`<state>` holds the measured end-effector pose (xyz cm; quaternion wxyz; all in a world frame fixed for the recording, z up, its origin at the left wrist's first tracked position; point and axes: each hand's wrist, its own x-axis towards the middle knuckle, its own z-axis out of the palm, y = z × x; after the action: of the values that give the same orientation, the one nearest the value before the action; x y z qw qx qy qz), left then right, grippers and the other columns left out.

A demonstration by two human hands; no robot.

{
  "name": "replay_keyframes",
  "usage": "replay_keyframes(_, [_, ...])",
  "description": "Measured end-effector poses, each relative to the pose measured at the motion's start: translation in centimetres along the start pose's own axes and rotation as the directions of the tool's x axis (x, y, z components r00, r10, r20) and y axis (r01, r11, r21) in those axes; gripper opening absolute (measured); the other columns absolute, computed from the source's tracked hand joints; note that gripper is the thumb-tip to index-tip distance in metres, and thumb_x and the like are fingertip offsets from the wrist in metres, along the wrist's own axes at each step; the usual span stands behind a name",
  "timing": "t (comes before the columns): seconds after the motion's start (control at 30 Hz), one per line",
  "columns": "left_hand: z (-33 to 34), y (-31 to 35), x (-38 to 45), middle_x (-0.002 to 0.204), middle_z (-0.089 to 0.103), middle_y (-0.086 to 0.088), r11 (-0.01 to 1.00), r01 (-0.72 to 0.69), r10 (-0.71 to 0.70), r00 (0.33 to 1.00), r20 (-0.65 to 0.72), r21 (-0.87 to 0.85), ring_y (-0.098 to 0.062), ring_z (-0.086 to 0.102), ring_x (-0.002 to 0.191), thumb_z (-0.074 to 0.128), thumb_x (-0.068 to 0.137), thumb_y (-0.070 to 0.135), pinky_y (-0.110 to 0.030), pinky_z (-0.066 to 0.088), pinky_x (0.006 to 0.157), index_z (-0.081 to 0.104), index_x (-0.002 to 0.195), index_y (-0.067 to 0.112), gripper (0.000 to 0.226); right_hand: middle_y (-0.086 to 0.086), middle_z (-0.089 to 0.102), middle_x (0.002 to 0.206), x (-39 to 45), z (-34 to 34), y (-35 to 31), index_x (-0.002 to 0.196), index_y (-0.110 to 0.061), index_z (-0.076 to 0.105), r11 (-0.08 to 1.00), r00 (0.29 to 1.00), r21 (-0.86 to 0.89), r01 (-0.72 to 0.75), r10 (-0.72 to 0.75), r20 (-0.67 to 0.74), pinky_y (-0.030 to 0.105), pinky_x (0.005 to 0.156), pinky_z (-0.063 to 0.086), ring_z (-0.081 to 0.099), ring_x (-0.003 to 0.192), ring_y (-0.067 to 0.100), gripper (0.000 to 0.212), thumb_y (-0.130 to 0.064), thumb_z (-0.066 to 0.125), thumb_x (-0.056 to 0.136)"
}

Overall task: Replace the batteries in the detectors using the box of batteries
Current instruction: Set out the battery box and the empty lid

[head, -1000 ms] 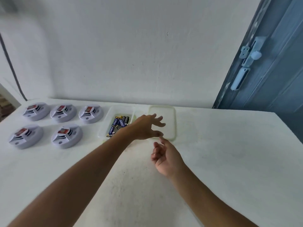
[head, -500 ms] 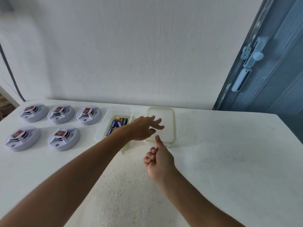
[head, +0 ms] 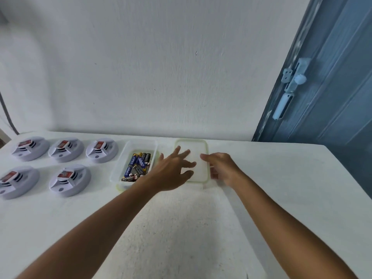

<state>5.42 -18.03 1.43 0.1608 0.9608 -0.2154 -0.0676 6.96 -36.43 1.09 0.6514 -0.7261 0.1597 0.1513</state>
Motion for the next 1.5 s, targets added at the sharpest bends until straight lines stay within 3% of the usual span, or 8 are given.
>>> replay_keyframes(0.23, [2.7, 2.6, -2.1, 0.163, -0.009, -0.007, 0.978, 0.128, -0.111, 0.988, -0.109, 0.166, -0.028, -0.021, 0.147, 0.023, 0.101, 0.052, -0.068, -0.003, 0.113, 0.023, 0.152, 0.031, 0.055, 0.016, 0.07, 0.091, 0.0, -0.2, 0.0, 0.099, 0.003, 0.063, 0.97, 0.993, 0.235, -0.057, 0.079, -0.082, 0.033, 0.06, 0.056, 0.067, 0.079, 0.027, 0.025, -0.002, 0.075, 0.078])
replay_keyframes(0.47, [0.4, 1.9, 0.7, 0.163, 0.006, -0.008, 0.977, 0.076, -0.071, 0.997, -0.029, 0.199, -0.031, -0.014, 0.149, 0.033, 0.099, 0.054, -0.072, -0.003, 0.11, 0.038, 0.144, 0.041, 0.047, 0.018, 0.062, 0.097, -2.8, 0.5, 2.6, 0.097, 0.002, 0.059, 0.677, 0.958, 0.712, -0.186, 0.287, -0.023, 0.039, 0.073, 0.053, 0.06, 0.084, 0.027, 0.023, 0.004, 0.073, 0.078])
replay_keyframes(0.6, [-0.5, 0.2, 2.0, 0.162, 0.013, 0.0, 1.0, 0.016, -0.018, 0.997, 0.072, 0.02, -0.023, -0.001, 0.151, 0.05, 0.095, 0.05, -0.066, 0.003, 0.115, 0.044, 0.14, 0.04, 0.047, 0.018, 0.059, 0.099, -4.6, 2.8, 3.3, 0.104, 0.001, 0.056, 0.489, 0.952, 0.857, -0.163, 0.307, 0.006, 0.04, 0.084, 0.053, 0.059, 0.088, 0.027, 0.027, 0.001, 0.071, 0.082])
replay_keyframes(0.73, [-1.3, -1.8, 2.7, 0.16, 0.019, 0.006, 0.977, -0.054, 0.083, 0.988, 0.131, -0.208, -0.013, 0.003, 0.15, 0.064, 0.09, 0.037, -0.043, 0.0, 0.119, 0.056, 0.132, 0.035, 0.042, 0.019, 0.059, 0.104, -5.8, 4.9, 4.1, 0.106, -0.001, 0.055, 0.399, 0.956, 0.902, -0.163, 0.289, 0.044, 0.043, 0.093, 0.051, 0.059, 0.095, 0.029, 0.026, -0.003, 0.069, 0.084])
replay_keyframes(0.87, [-1.8, -2.1, 3.1, 0.159, 0.021, 0.008, 0.973, -0.069, 0.106, 0.981, 0.162, -0.22, -0.01, 0.004, 0.15, 0.067, 0.089, 0.031, -0.039, 0.0, 0.119, 0.058, 0.13, 0.032, 0.042, 0.021, 0.059, 0.113, -5.8, 5.7, 4.2, 0.117, -0.003, 0.052, 0.388, 0.957, 0.911, -0.138, 0.289, 0.022, 0.047, 0.099, 0.05, 0.059, 0.104, 0.033, 0.039, -0.006, 0.071, 0.083])
replay_keyframes(1.07, [-1.7, -2.0, 3.0, 0.159, 0.021, 0.007, 0.973, -0.074, 0.109, 0.982, 0.152, -0.218, -0.012, 0.004, 0.15, 0.067, 0.089, 0.03, -0.04, 0.001, 0.119, 0.058, 0.13, 0.032, 0.042, 0.019, 0.058, 0.117, -5.7, 6.1, 4.7, 0.126, -0.004, 0.049, 0.392, 0.96, 0.917, -0.079, 0.277, -0.035, 0.035, 0.073, 0.057, 0.061, 0.098, 0.028, 0.051, -0.009, 0.073, 0.081])
replay_keyframes(1.2, [-1.7, -1.9, 3.1, 0.159, 0.02, 0.008, 0.98, -0.072, 0.102, 0.983, 0.155, -0.187, -0.012, 0.003, 0.15, 0.066, 0.09, 0.031, -0.039, 0.001, 0.119, 0.057, 0.131, 0.034, 0.042, 0.018, 0.059, 0.118, -5.4, 6.5, 5.0, 0.127, -0.007, 0.05, 0.419, 0.959, 0.906, -0.049, 0.272, -0.074, 0.033, 0.077, 0.057, 0.062, 0.099, 0.027, 0.051, -0.012, 0.074, 0.082])
replay_keyframes(1.5, [-1.2, -1.9, 2.6, 0.161, 0.013, 0.008, 0.989, -0.051, 0.068, 0.99, 0.126, -0.136, -0.018, -0.006, 0.15, 0.064, 0.09, 0.036, -0.055, 0.002, 0.12, 0.056, 0.13, 0.04, 0.04, 0.009, 0.057, 0.092, -5.2, 6.1, 5.1, 0.12, -0.007, 0.056, 0.504, 0.945, 0.859, -0.083, 0.313, -0.092, 0.019, 0.055, 0.048, 0.053, 0.07, 0.015, 0.047, -0.014, 0.077, 0.079])
